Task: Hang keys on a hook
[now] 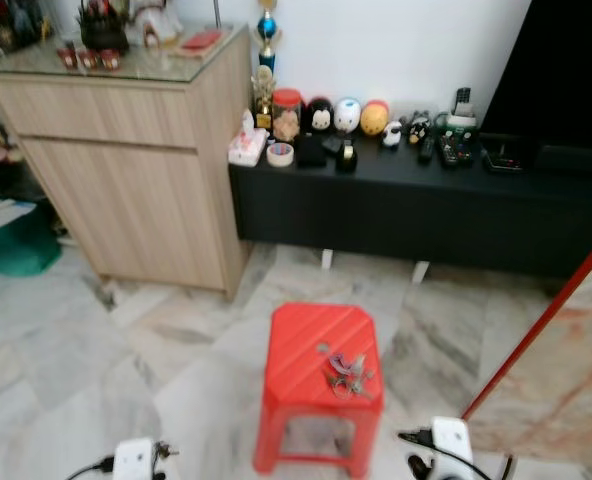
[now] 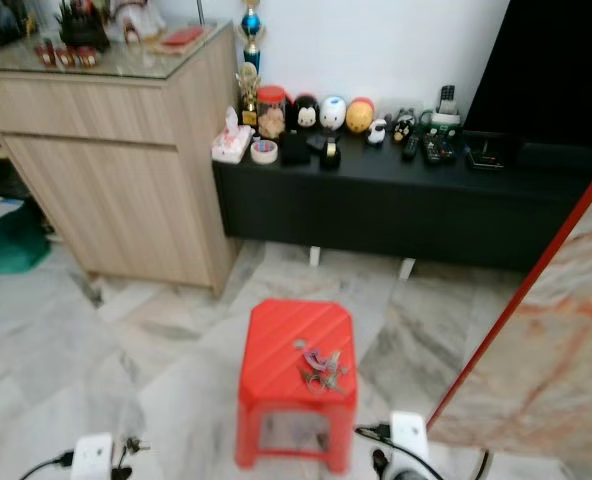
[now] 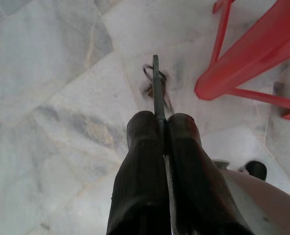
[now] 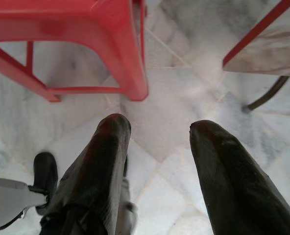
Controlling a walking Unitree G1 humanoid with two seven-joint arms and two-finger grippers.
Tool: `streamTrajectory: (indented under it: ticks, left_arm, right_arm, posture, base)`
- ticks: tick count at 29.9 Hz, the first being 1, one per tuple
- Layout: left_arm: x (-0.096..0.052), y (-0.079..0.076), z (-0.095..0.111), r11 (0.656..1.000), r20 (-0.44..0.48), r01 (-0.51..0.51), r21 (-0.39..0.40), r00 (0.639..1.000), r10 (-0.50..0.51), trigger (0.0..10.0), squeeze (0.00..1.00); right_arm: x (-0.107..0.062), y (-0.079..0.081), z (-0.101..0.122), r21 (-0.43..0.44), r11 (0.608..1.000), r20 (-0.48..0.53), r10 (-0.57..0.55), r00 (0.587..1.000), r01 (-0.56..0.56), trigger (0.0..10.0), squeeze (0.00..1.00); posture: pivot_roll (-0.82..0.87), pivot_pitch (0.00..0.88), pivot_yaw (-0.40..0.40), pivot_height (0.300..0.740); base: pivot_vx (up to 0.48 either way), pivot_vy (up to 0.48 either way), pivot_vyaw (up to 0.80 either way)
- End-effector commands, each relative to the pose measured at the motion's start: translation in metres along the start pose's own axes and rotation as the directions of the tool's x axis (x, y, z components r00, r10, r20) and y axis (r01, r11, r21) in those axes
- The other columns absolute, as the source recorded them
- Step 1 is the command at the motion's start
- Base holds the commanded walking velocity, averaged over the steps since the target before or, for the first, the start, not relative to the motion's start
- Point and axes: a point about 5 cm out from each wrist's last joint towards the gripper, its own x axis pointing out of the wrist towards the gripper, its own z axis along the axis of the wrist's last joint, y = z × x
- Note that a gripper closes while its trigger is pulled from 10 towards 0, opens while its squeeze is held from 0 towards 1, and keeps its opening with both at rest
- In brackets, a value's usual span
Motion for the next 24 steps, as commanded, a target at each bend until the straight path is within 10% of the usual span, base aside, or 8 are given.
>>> streamTrajectory:
  ticks: [1, 24]
  left_arm:
    - [-0.0006, 0.0008, -0.0018, 1.0, -0.003, -0.001, 0.009, 1.0, 0.001, 10.0, 0.0]
    - [-0.0014, -0.0021, -0.0061, 1.0, -0.023, 0.015, 0.01, 1.0, -0.015, 10.0, 0.0]
  right_arm:
    - [-0.0003, -0.0029, -0.001, 0.008, 1.0, -0.005, -0.011, 1.0, 0.011, 10.0, 0.0]
    - [-0.0005, 0.0055, -0.0047, -0.011, 0.999, -0.007, 0.042, 0.999, -0.042, 10.0, 0.0]
  posture:
    - [0.08, 0.032, -0.01, 0.74]
    - [0.08, 0.025, -0.012, 0.74]
  base:
    - [0.0, -0.375, 0.0]
    - [0.0, -0.373, -0.21]
